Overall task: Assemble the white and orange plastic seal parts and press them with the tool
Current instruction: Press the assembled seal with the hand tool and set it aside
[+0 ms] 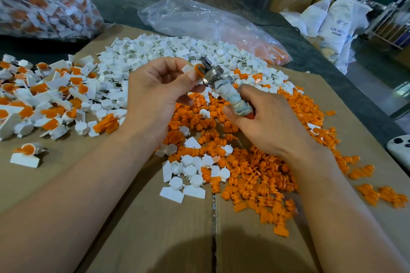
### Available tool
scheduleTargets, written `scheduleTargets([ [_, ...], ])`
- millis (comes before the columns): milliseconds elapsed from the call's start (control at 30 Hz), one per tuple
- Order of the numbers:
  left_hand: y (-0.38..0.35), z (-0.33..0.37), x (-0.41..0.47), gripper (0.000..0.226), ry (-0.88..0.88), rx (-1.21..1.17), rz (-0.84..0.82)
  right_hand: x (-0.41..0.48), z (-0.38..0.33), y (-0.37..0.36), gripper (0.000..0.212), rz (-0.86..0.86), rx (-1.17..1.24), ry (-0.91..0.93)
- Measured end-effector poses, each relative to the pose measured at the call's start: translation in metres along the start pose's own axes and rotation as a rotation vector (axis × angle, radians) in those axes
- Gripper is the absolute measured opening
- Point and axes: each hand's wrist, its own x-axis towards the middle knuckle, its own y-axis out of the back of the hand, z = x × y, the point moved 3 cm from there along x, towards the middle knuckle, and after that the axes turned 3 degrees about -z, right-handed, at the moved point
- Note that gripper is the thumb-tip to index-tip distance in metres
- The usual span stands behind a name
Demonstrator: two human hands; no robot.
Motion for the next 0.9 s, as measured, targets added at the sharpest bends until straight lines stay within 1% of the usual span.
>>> scheduleTargets([
  [333,0.0016,-0.0024,0.0000,0.018,0.010,-0.037,0.019,0.0000,0.0002,-0.0053,0.028,-0.005,0.119,0.019],
  [733,0.0017,-0.0056,0.0011,0.019,0.034,-0.051,0.046,0.0015,-0.0011,-0.0092,0.034,-0.001,0.129,0.025],
  [900,0.0020,-0.0053,0.0011,0.019,0.047,-0.051,0.054,0.0023,-0.0015,-0.0097,0.033,-0.007,0.109,0.021],
])
